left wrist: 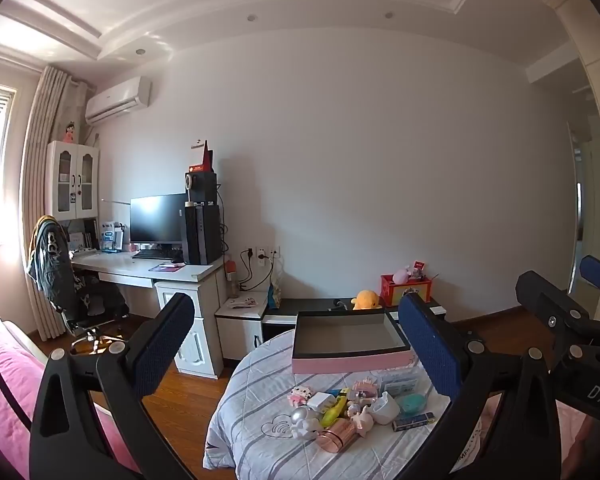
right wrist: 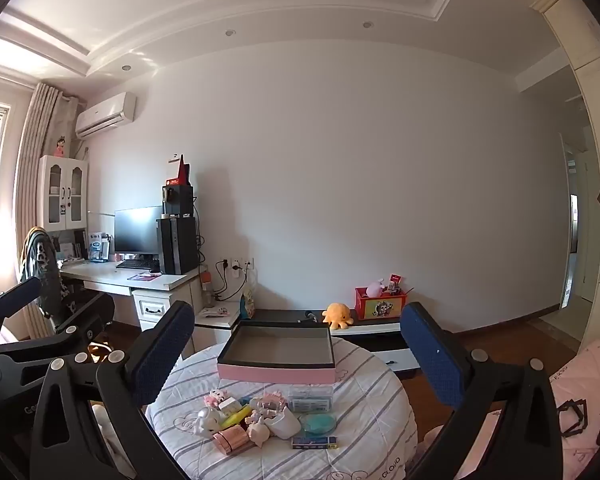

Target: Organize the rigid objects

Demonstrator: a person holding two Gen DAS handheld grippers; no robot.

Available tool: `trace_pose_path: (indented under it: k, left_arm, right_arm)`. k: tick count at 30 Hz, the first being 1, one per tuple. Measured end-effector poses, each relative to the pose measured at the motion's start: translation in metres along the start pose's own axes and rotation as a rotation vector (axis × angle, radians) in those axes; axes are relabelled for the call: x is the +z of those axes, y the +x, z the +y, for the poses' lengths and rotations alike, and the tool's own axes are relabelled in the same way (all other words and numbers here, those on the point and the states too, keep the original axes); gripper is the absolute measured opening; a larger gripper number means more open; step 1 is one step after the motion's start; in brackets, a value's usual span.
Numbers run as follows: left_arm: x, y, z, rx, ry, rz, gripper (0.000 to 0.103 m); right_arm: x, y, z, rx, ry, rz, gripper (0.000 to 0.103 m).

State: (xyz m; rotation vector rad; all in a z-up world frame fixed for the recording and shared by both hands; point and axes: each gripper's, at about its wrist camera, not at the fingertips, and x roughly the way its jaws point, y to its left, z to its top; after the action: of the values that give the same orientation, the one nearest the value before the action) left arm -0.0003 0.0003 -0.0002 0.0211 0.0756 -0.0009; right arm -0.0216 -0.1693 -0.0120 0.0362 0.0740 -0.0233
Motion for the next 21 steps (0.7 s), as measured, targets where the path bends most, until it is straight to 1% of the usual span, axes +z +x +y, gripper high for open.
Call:
trace_pose_path:
  k: [2, 9, 10, 16, 18, 21]
  left_arm:
    - [-0.0002, -0.0005, 0.0001, -0.001, 0.0, -0.01, 0.103]
    - [-0.0003, -0.0081, -0.0018, -0.007, 0.009, 0.0, 0.103]
    - [-0.0021, -0.0032, -0.0004, -0.001, -0.004, 0.014, 0.103]
    - [-0.0021, -0.0065, 0.0019, 0.002, -0.003, 0.015, 0.103]
    - [-0.0016, 0.0003, -0.0018, 0.003, 0.0, 0.013, 0.103]
    - [-0.0016, -0.0008, -0.0012, 0.003, -0.002, 0.012, 0.103]
  right_arm:
    - [0.0, 0.0003, -0.0006, 0.001, -0.002, 0.001, 0.103]
    - [0.0012, -0.0026, -0.0005, -0.001, -0.008, -0.002, 0.103]
    - [0.0014, -0.0036, -0.0016, -0.001, -0.006, -0.002, 0.103]
    - [-0.0002, -0.0013, 0.0024, 0.0, -0.014, 0.004, 0.103]
    - [-0.0002, -0.0012, 0.0022, 0.0, -0.013, 0.004, 0.103]
    - [0.0004, -0.0012, 0.0025, -0.001, -0.015, 0.006, 0.103]
